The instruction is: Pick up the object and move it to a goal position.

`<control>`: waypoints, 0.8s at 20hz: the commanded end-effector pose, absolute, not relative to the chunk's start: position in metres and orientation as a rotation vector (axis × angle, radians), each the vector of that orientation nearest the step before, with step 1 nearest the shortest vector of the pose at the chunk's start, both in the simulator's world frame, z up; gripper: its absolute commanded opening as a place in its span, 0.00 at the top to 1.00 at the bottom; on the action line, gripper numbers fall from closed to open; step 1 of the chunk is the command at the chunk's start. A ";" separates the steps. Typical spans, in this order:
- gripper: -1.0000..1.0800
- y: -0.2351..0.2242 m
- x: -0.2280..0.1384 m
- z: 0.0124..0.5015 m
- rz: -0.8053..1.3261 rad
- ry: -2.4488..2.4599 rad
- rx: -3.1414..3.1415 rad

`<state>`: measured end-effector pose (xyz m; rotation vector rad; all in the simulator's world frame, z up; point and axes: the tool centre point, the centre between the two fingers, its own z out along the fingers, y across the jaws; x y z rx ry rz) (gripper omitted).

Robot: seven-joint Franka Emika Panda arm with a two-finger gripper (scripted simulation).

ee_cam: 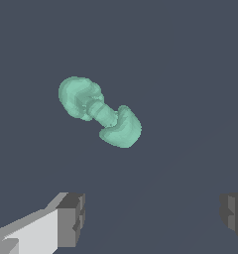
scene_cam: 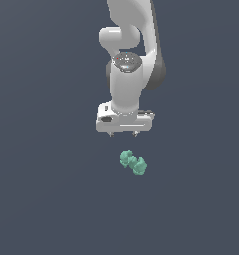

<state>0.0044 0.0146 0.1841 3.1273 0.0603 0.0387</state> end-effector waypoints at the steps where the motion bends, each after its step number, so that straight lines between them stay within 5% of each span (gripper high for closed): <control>1: 0.04 0.015 0.004 0.184 0.039 0.060 3.127; 16: 0.04 0.037 0.007 0.185 0.047 0.120 3.150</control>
